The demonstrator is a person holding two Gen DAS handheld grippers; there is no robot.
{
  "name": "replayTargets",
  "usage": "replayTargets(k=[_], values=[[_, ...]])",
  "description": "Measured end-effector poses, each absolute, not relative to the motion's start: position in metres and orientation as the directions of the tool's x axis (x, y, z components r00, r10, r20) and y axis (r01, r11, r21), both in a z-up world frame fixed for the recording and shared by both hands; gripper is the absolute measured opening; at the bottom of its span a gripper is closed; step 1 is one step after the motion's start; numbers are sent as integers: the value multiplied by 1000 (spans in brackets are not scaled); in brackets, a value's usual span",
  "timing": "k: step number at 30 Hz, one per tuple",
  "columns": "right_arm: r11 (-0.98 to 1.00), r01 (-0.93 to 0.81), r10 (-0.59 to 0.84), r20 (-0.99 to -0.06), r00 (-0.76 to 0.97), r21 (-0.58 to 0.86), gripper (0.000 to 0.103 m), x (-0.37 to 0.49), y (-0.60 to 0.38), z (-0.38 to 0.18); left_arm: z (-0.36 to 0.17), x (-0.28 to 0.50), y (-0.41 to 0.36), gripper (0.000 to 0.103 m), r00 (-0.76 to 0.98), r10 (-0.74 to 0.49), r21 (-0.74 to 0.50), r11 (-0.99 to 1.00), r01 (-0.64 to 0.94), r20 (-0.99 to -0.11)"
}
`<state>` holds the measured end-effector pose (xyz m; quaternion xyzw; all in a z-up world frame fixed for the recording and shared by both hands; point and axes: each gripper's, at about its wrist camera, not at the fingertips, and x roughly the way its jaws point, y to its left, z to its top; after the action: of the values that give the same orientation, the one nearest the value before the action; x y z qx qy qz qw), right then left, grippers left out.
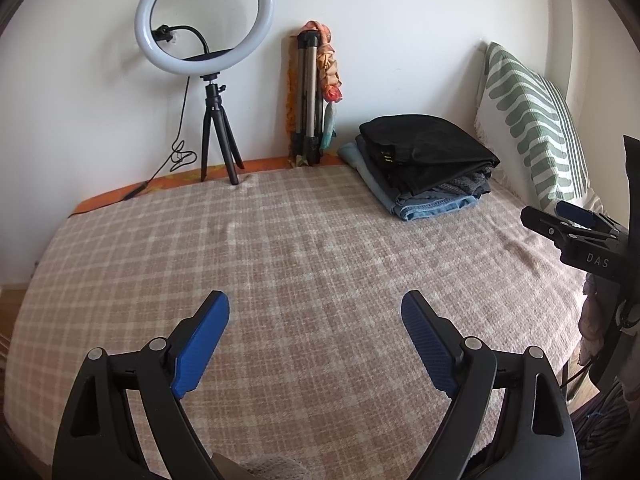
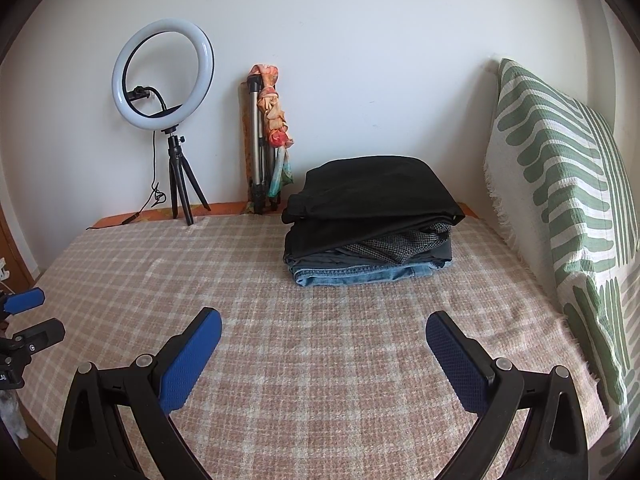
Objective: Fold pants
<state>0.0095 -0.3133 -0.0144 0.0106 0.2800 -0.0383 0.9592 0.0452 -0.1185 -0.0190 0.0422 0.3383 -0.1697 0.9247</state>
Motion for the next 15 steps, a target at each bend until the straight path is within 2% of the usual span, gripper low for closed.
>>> replayTargets(k=[15], values=[[997, 83, -69, -540, 839, 2, 103, 9, -314, -13, -20, 44, -119, 88, 712, -288, -40, 938, 343, -640]])
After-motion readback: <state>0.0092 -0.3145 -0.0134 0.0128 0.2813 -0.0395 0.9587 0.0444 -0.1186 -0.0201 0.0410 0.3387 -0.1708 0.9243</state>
